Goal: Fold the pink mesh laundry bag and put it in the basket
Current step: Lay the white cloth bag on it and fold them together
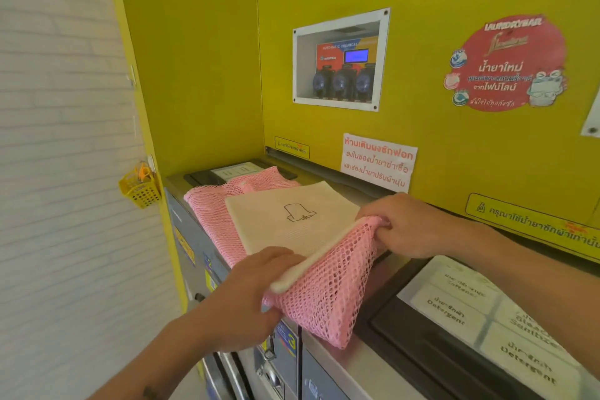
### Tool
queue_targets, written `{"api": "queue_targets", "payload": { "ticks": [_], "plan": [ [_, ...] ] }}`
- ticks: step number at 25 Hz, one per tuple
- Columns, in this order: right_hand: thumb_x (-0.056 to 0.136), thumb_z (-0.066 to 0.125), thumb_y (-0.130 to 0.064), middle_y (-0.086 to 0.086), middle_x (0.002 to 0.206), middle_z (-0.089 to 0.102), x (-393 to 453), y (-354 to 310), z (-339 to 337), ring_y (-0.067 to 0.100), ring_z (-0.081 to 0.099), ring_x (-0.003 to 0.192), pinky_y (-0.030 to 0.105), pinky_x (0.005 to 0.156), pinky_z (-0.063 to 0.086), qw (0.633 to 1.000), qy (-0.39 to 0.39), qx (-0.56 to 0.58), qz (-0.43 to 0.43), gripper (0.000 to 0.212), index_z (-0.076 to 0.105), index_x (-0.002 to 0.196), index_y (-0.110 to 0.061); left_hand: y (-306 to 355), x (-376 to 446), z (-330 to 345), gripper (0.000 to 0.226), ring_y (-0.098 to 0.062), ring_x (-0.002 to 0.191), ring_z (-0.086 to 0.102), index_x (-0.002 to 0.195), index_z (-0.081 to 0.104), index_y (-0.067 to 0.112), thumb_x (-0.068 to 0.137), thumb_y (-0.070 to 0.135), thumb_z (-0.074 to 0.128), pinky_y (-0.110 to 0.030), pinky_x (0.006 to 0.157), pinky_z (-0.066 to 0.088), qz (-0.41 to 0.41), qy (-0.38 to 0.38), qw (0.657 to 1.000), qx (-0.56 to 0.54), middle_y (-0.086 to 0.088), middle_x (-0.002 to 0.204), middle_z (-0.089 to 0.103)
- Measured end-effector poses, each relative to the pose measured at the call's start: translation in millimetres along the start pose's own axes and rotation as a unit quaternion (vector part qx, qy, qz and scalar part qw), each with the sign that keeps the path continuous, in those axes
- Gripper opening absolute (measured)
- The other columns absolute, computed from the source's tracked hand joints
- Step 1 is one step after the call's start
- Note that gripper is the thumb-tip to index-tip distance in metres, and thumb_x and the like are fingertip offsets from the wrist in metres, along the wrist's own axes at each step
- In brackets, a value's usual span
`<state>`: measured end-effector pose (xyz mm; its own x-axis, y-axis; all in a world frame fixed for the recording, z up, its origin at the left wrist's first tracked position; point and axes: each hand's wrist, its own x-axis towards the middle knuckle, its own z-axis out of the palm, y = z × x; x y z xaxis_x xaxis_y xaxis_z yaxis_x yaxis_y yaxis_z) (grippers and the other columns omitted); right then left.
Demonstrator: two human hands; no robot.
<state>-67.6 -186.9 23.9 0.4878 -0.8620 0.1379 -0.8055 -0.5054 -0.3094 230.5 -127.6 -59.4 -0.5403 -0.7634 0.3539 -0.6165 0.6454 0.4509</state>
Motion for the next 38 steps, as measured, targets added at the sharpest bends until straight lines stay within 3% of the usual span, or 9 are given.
{"api": "queue_targets", "payload": {
  "ticks": [6, 10, 13, 16, 18, 20, 25, 30, 38],
  "plan": [
    [0.088, 0.051, -0.027, -0.016, 0.122, 0.06, 4.7, 12.9, 20.6, 0.013, 0.05, 0.12, 0.045, 0.101, 0.038, 0.984, -0.027, -0.179, 0.004, 0.042, 0.056, 0.125, -0.049, 2.0, -1.8, 1.9, 0.019, -0.006, 0.076, 0.055, 0.099, 0.066, 0.024, 0.089, 0.023, 0.05, -0.035, 0.068, 0.049, -0.037, 0.128, 0.989, 0.063, 0.012, 0.086, 0.061],
    [0.075, 0.071, -0.035, -0.014, 0.145, 0.045, -5.3, 13.3, 3.4, 0.021, 0.053, 0.13, 0.044, 0.104, 0.047, 0.987, -0.1, 0.108, 0.058, 0.078, 0.033, 0.137, -0.063, 8.1, 2.9, -5.9, 0.051, -0.008, 0.051, 0.036, 0.076, 0.059, 0.006, 0.102, 0.043, 0.033, -0.036, 0.057, 0.038, -0.159, 0.174, 0.97, -0.066, 0.009, 0.055, 0.044],
    [0.056, 0.082, -0.059, -0.027, 0.142, 0.032, -27.3, 7.9, 13.5, 0.007, 0.043, 0.13, 0.033, 0.107, 0.036, 0.987, -0.157, 0.017, 0.03, 0.115, 0.006, 0.141, -0.069, 10.6, 8.1, -17.3, 0.073, -0.014, 0.054, 0.032, 0.076, 0.053, -0.004, 0.097, 0.06, 0.024, -0.032, 0.058, 0.029, -0.234, 0.16, 0.954, -0.1, -0.001, 0.059, 0.041],
    [0.069, 0.079, -0.045, -0.031, 0.124, 0.051, -24.3, 2.9, 28.4, -0.002, 0.051, 0.111, 0.029, 0.097, 0.044, 0.998, -0.061, -0.03, 0.006, 0.084, 0.032, 0.137, -0.056, 10.5, 13.7, -26.2, 0.065, -0.013, 0.074, 0.059, 0.085, 0.068, 0.017, 0.096, 0.064, 0.024, -0.034, 0.076, 0.045, -0.258, 0.12, 0.948, -0.14, 0.01, 0.082, 0.067],
    [0.08, 0.071, -0.02, -0.02, 0.102, 0.068, -12.9, 2.5, 23.3, 0.003, 0.062, 0.094, 0.032, 0.08, 0.052, 1.0, -0.016, 0.01, 0.008, 0.04, 0.059, 0.111, -0.043, 14.9, 16.0, -28.9, 0.045, -0.007, 0.106, 0.061, 0.107, 0.068, 0.034, 0.098, 0.055, 0.03, -0.038, 0.097, 0.046, -0.243, 0.121, 0.947, -0.173, 0.017, 0.109, 0.07],
    [0.082, 0.067, -0.008, -0.011, 0.085, 0.071, -0.3, 1.5, 9.4, 0.01, 0.066, 0.082, 0.038, 0.072, 0.053, 0.999, -0.013, 0.021, 0.026, 0.023, 0.068, 0.089, -0.031, 18.8, 15.4, -28.5, 0.031, -0.002, 0.109, 0.061, 0.112, 0.065, 0.04, 0.1, 0.044, 0.036, -0.041, 0.097, 0.048, -0.194, 0.134, 0.958, -0.162, 0.022, 0.112, 0.069],
    [0.083, 0.053, 0.003, 0.011, 0.076, 0.066, 39.6, -12.0, -45.3, 0.02, 0.057, 0.072, 0.042, 0.066, 0.042, 0.99, -0.132, -0.041, 0.032, 0.014, 0.064, 0.082, -0.005, 21.6, 7.1, -34.3, 0.04, 0.0, 0.115, 0.06, 0.118, 0.065, 0.043, 0.096, 0.053, 0.033, -0.037, 0.1, 0.041, -0.18, 0.087, 0.942, -0.269, 0.021, 0.119, 0.068],
    [0.079, 0.05, 0.001, 0.005, 0.072, 0.06, 100.9, -56.6, -91.9, 0.02, 0.05, 0.066, 0.038, 0.061, 0.037, 0.983, -0.116, -0.138, 0.014, 0.021, 0.058, 0.067, -0.015, -1.0, 3.9, -59.9, 0.04, -0.028, 0.101, 0.071, 0.099, 0.075, 0.028, 0.076, 0.054, 0.053, -0.044, 0.087, 0.058, -0.258, 0.112, 0.837, -0.47, -0.011, 0.111, 0.073],
    [0.084, 0.056, -0.014, 0.001, 0.074, 0.059, 261.3, -86.4, -36.3, 0.021, 0.056, 0.071, 0.034, 0.06, 0.04, 0.986, -0.044, -0.16, 0.03, 0.02, 0.053, 0.066, -0.023, -122.5, 56.8, -126.7, 0.026, -0.018, 0.06, 0.064, 0.081, 0.071, 0.017, 0.091, 0.026, 0.049, -0.029, 0.057, 0.054, -0.367, 0.268, 0.822, -0.342, -0.004, 0.071, 0.068]
  ]
}}
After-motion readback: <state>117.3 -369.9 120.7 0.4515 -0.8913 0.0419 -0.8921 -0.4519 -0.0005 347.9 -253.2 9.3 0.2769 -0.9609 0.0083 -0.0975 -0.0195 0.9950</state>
